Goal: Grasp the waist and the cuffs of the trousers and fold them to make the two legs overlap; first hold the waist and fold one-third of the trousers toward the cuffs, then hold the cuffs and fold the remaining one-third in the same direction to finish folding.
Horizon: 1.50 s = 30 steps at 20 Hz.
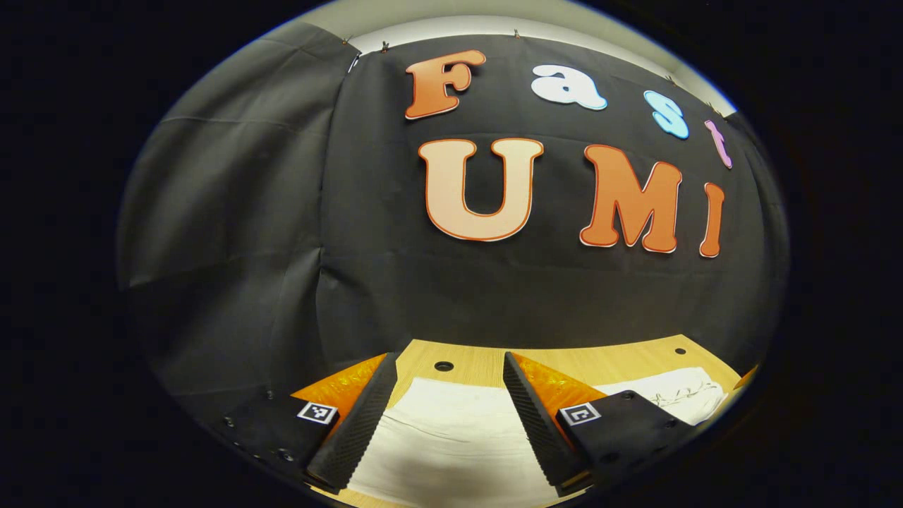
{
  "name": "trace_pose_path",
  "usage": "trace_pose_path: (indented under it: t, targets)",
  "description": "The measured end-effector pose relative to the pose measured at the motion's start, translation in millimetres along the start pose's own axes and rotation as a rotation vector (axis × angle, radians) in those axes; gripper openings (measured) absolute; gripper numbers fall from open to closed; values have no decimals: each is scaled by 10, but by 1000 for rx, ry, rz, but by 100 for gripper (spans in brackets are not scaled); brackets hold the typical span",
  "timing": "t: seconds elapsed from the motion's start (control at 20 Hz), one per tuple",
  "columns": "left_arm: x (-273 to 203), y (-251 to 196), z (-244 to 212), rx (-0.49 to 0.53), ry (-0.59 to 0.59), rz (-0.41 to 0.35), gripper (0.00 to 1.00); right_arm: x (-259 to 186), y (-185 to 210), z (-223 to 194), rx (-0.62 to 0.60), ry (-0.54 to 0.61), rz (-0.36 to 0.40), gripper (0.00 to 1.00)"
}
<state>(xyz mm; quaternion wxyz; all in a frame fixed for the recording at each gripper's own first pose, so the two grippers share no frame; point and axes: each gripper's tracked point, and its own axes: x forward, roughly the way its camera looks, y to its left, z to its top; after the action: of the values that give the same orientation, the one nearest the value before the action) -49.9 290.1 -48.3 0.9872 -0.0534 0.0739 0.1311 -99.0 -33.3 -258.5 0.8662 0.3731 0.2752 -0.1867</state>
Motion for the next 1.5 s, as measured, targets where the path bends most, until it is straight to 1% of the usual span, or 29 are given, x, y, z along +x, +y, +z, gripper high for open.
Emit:
trace_pose_path:
  t: [0.1, 0.25, 0.45, 0.65, 0.9, 1.1, 1.15, 1.25, 1.3, 1.35, 1.4, 1.45, 1.5]
  targets:
    - [15, 27, -58, -9, 16, 5, 99, 98, -102, -103, 76, 45, -6, 99]
    - [24, 63, -112, -4, 24, 24, 99, 246, -158, -174, 134, 73, -1, 99]
    - [19, 137, -190, 2, 44, 51, 99, 400, -237, -185, 130, 92, -28, 99]
    - [19, 205, -245, -12, 60, 80, 99, 553, -244, -205, 143, 120, -44, 99]
    - [3, 312, -296, -27, 80, 116, 99, 681, -144, -225, 153, 153, -38, 99]
    - [-6, 371, -332, -45, 93, 129, 99, 780, -59, -200, 149, 159, -38, 99]
    - [-3, 390, -359, -52, 96, 132, 99, 814, -35, -202, 154, 167, -39, 100]
    - [-21, 429, -387, -66, 105, 137, 99, 872, -29, -208, 158, 176, -54, 93]
    - [-39, 433, -411, -79, 111, 132, 99, 895, -28, -214, 156, 178, -56, 81]
    - [-53, 421, -435, -97, 121, 120, 99, 919, -42, -221, 153, 181, -61, 77]
    - [-89, 435, -475, -111, 137, 114, 99, 925, -67, -250, 151, 189, -71, 67]
    - [-113, 470, -569, -120, 158, 117, 99, 929, -99, -249, 152, 189, -81, 59]
    - [-154, 517, -621, -133, 177, 123, 99, 950, -126, -254, 159, 190, -88, 41]
